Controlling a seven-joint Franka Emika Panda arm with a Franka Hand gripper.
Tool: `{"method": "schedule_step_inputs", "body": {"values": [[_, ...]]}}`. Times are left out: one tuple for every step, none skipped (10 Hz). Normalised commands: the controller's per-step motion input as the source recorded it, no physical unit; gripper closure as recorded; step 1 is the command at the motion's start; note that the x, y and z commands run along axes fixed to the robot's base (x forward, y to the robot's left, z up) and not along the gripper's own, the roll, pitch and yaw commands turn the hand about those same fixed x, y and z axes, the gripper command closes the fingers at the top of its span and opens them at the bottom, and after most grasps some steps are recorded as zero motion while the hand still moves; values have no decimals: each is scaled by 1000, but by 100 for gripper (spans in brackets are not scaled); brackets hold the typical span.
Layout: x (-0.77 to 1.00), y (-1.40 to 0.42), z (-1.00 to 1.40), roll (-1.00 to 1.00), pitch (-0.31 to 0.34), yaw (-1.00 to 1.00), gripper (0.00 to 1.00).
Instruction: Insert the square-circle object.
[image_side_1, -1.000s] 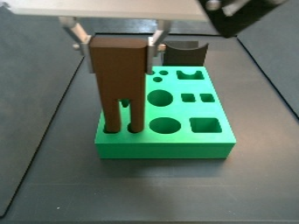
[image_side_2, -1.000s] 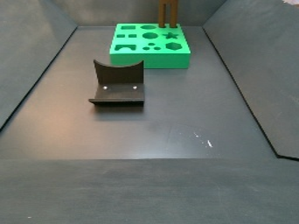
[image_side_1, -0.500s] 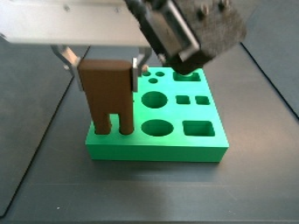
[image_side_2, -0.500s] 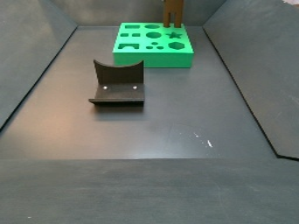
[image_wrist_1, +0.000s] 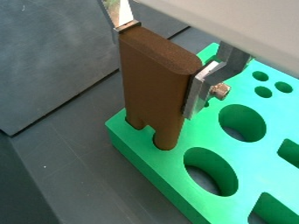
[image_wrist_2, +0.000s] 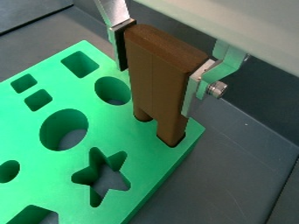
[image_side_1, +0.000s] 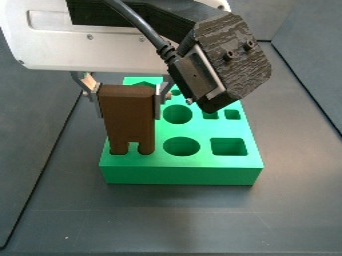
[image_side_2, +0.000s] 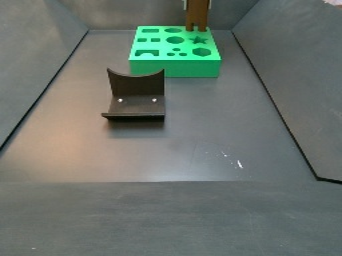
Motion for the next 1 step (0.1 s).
{"method": "schedule_step_inputs", "body": {"values": [[0, 0, 0, 0, 0, 0, 100]]}}
